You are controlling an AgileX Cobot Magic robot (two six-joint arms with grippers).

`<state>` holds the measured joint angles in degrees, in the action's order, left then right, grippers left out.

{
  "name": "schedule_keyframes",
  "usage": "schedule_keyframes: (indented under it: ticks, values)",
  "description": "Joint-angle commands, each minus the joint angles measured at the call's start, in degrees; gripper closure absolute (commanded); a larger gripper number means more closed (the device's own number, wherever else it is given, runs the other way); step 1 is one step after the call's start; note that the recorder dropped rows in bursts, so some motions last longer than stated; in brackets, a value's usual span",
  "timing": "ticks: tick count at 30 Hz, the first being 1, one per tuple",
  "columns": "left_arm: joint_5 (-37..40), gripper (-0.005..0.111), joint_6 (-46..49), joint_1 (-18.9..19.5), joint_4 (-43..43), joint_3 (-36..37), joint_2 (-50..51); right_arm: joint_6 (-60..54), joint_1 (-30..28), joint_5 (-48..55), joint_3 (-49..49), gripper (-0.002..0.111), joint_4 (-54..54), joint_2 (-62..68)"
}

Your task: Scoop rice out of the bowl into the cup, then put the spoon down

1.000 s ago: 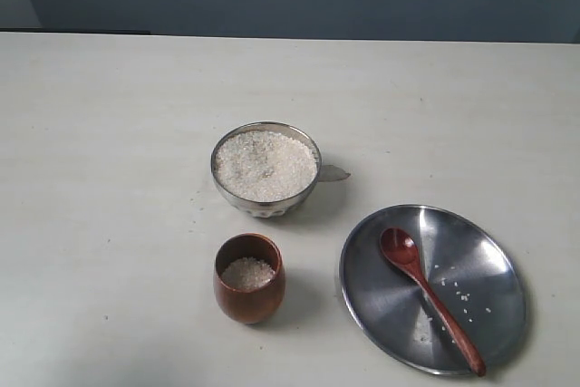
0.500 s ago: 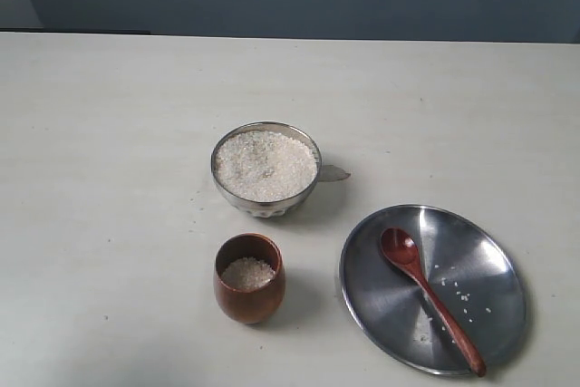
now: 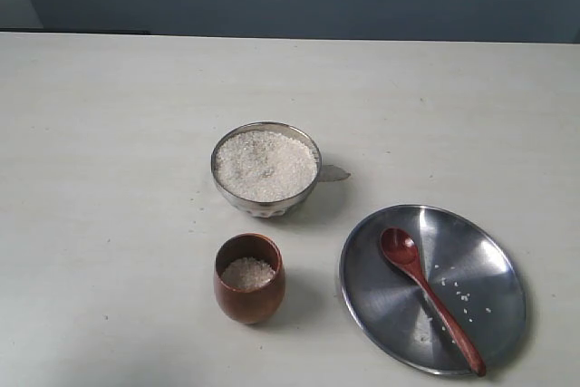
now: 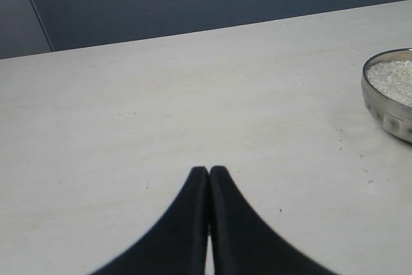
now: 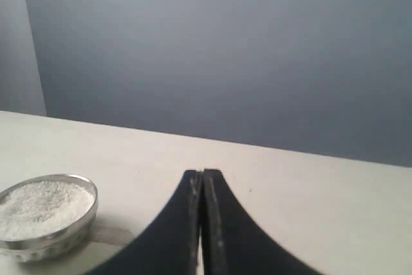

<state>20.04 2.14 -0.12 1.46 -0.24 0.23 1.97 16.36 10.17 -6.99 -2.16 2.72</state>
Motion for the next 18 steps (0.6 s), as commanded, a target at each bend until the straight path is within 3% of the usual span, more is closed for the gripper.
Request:
schedule_keyframes:
  ticks: [1,14,18]
  values:
    - [-0.68,0.106,0.05,-0.1,0.15,0.24,-0.23,0.05,-0.29,-3.81,5.12,0.108,2.75,-0.18]
    - [-0.68,0.106,0.05,-0.1,0.15,0.24,-0.23,0.67,-0.59,0.66,6.99,0.108,1.3,-0.18]
    - [-0.68,0.106,0.05,-0.1,0.15,0.24,-0.23,0.67,-3.69,4.85,6.99,0.108,1.28,-0.18]
